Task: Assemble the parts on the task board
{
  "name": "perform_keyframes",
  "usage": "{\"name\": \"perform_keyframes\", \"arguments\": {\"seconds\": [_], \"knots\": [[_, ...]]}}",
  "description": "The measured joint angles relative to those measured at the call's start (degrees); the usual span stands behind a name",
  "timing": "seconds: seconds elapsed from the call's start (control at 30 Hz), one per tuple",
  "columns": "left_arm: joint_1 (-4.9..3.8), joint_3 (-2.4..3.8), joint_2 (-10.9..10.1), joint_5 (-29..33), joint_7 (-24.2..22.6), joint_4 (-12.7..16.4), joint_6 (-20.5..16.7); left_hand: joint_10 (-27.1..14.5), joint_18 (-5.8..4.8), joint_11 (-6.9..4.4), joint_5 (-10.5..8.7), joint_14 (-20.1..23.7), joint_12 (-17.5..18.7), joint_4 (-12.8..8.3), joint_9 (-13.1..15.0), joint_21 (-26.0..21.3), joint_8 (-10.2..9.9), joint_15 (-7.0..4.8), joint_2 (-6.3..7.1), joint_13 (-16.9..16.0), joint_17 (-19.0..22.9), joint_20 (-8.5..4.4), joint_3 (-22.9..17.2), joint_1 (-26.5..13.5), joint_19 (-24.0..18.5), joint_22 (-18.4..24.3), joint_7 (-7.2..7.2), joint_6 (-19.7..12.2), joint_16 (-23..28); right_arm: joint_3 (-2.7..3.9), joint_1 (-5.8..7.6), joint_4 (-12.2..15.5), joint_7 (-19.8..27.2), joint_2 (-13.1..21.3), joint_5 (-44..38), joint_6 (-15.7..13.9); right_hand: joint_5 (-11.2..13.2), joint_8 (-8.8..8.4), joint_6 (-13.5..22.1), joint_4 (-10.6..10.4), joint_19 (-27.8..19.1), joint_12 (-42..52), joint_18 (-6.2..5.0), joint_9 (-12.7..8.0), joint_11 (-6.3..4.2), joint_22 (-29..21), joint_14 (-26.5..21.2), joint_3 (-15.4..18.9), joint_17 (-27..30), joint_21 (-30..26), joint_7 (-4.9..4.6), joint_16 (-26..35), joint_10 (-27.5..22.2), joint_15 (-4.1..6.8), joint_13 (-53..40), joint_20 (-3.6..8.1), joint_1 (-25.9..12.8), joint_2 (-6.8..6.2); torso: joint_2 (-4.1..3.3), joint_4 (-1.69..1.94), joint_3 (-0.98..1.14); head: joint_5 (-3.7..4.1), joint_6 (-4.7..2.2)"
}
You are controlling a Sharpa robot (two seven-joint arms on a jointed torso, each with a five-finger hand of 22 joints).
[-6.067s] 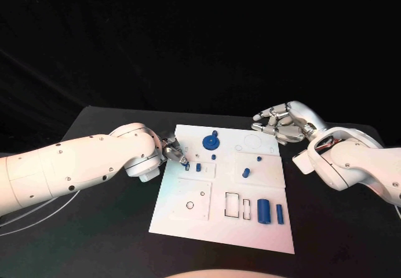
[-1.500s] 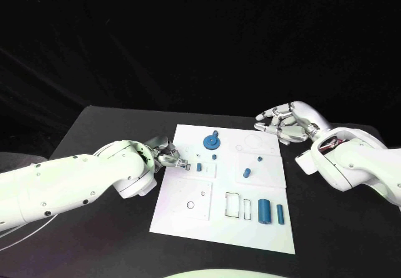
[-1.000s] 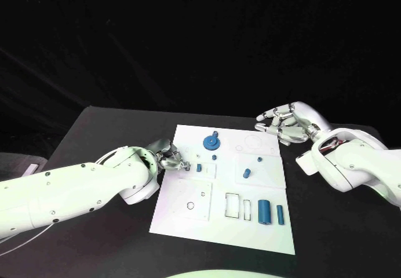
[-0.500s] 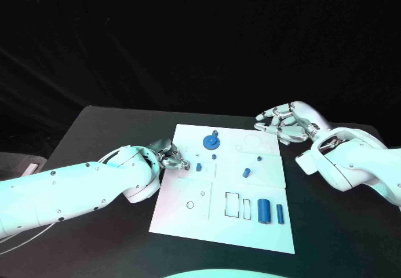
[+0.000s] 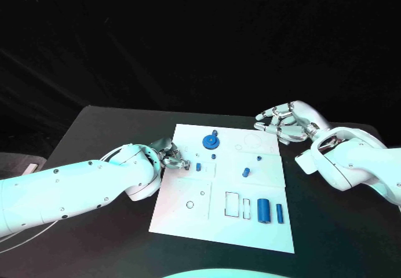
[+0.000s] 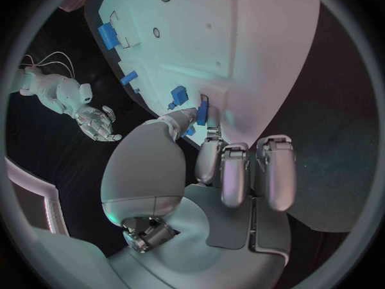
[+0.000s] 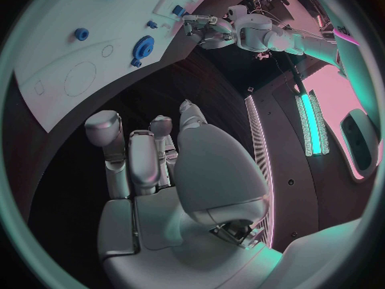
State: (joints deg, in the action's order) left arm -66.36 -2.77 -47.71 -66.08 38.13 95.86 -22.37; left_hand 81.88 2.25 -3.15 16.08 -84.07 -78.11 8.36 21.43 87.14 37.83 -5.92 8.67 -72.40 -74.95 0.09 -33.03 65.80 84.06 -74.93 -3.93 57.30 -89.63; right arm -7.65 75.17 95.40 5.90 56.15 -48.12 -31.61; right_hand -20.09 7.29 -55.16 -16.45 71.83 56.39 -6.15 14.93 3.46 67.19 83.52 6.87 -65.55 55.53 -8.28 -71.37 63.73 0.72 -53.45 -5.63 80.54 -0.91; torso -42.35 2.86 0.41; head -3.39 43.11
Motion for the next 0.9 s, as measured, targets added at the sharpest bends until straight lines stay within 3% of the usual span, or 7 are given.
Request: {"name": "perform_keyframes", "arguments": {"seconds": [0.53, 0.9], "knots": [[-0.08, 0.07, 0.28, -0.36, 0.85, -0.05, 0.63, -0.01, 0.00, 0.01, 0.00, 0.00, 0.00, 1.19, 0.54, 0.00, 0.23, 0.00, 0.01, 0.01, 0.01, 0.00, 2.29, -0.01, 0.00, 0.01, 0.20, -0.18, 0.00, 0.00, -0.01, 0.05, 0.01, 0.11, 0.02, 0.00, 0.00, 0.00, 0.00, 0.00, 0.00, 0.00, 0.00, -0.01, 0.00, 0.00, 0.00, 0.00, 0.00, 0.00, 0.00, 0.00, 0.00, 0.00, 0.00, 0.00, 0.00, 0.00, 0.00, 0.02, -0.03, 0.26, 0.09], [0.02, -0.04, 0.35, -0.37, 1.07, -0.21, 0.81, -0.23, 0.00, -0.23, 0.00, 0.00, 0.00, 2.84, 0.21, -0.25, 0.30, -0.01, 0.39, 0.25, 0.02, -0.20, 5.10, -0.40, -0.21, 0.01, 2.23, 1.88, 0.00, 0.00, -0.01, 0.08, 0.03, 0.18, 0.03, -0.01, 0.00, 0.00, 0.00, 0.00, 0.00, 0.00, 0.00, -0.01, 0.01, 0.00, 0.00, 0.00, 0.00, 0.00, 0.00, 0.00, 0.01, 0.00, 0.00, 0.00, 0.00, 0.00, 0.00, 0.04, -0.04, 0.34, -0.18]]}}
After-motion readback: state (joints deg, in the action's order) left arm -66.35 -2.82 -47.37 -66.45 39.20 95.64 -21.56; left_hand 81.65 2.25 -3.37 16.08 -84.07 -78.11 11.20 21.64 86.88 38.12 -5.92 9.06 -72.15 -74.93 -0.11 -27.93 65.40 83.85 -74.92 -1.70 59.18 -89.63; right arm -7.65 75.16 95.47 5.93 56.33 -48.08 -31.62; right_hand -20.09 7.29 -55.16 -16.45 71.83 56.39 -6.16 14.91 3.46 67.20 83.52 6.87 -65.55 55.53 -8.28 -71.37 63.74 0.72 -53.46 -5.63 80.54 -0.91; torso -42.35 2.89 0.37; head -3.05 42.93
